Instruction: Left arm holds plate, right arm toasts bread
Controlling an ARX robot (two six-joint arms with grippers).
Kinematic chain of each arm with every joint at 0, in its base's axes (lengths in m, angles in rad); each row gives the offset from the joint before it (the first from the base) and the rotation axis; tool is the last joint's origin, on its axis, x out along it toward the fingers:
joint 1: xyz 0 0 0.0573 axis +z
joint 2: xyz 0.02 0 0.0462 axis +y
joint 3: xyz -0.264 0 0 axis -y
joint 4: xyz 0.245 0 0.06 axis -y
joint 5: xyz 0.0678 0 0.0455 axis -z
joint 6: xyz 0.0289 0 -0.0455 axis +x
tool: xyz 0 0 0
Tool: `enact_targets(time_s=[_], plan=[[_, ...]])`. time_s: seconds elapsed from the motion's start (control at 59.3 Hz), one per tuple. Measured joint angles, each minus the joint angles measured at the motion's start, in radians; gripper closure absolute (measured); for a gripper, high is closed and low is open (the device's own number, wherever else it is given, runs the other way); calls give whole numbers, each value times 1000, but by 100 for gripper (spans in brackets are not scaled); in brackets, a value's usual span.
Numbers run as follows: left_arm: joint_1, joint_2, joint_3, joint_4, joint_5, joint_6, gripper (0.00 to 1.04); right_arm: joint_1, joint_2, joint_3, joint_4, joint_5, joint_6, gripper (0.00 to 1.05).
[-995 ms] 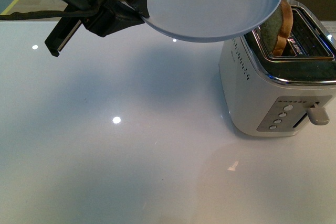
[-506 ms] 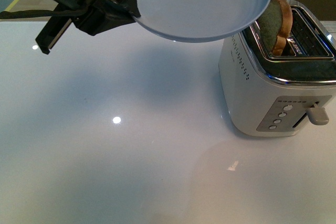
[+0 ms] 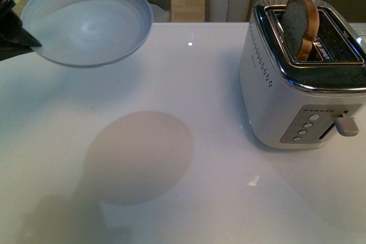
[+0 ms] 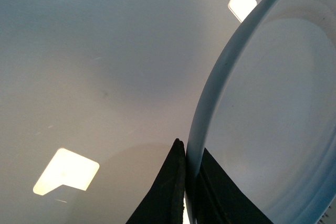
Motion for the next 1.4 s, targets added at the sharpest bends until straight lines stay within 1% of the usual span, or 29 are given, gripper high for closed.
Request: enact_targets(time_s=[0.27,0.438,0.607,0.877,1.163,1.4], plan=[[153,161,29,87,69,79,102,0,0,0,0,0,0,9],[219,257,61,127,90,108,102,0,0,0,0,0,0,9],[277,355,88,175,132,130,102,0,0,0,0,0,0,9],[310,507,203,173,156,140,102,0,0,0,0,0,0,9],[325,571,255,147,164,147,102,0,0,0,0,0,0,9],[329,587,255,145,166,163,102,0,0,0,0,0,0,9]])
